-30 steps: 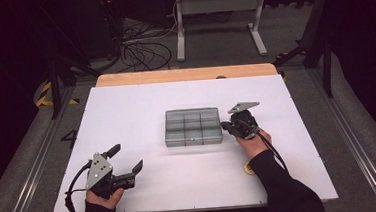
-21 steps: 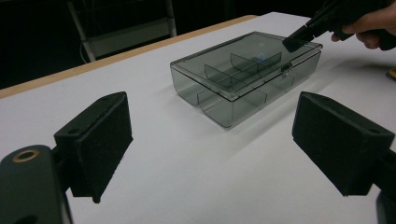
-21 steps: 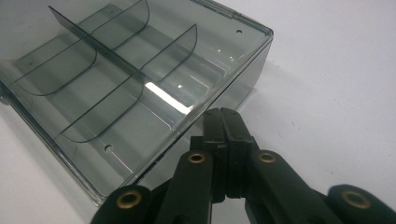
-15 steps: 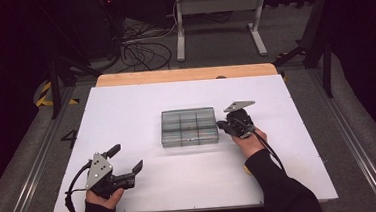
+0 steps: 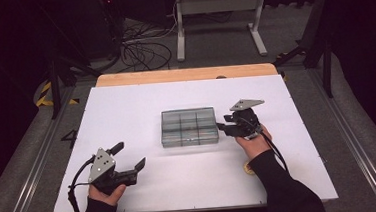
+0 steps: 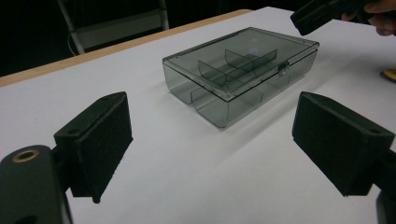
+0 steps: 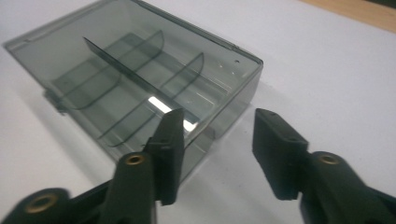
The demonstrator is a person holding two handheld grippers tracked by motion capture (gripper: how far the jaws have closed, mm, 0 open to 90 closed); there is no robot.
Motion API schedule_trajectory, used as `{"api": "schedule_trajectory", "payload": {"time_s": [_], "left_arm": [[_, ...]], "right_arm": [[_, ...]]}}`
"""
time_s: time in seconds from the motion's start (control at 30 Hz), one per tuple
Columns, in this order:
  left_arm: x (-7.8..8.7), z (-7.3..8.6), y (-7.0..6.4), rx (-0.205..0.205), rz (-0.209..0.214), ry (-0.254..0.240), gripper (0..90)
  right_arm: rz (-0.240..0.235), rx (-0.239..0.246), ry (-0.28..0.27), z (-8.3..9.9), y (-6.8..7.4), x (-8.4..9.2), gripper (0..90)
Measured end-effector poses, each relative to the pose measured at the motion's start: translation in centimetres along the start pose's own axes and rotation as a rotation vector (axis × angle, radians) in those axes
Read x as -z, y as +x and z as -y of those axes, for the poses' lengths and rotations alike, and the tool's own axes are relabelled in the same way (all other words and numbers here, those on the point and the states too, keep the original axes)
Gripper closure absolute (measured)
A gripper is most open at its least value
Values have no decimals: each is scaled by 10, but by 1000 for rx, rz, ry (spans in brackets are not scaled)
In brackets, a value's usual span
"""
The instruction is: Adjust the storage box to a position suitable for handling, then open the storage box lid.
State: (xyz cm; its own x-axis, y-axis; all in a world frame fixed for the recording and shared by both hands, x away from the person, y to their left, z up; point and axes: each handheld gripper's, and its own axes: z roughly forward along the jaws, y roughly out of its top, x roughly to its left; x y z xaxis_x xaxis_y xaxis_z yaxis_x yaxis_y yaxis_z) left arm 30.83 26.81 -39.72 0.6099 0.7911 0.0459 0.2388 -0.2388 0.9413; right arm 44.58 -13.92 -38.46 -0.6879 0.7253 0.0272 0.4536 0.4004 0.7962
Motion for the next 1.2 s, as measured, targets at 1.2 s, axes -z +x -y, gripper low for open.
{"api": "schedule_trajectory", "payload": {"time_s": [1.2], "left_arm": [[-65,-23,-1,25,136,127,161]], "right_arm": [[-114,69,-27,20,19,31,360]]}}
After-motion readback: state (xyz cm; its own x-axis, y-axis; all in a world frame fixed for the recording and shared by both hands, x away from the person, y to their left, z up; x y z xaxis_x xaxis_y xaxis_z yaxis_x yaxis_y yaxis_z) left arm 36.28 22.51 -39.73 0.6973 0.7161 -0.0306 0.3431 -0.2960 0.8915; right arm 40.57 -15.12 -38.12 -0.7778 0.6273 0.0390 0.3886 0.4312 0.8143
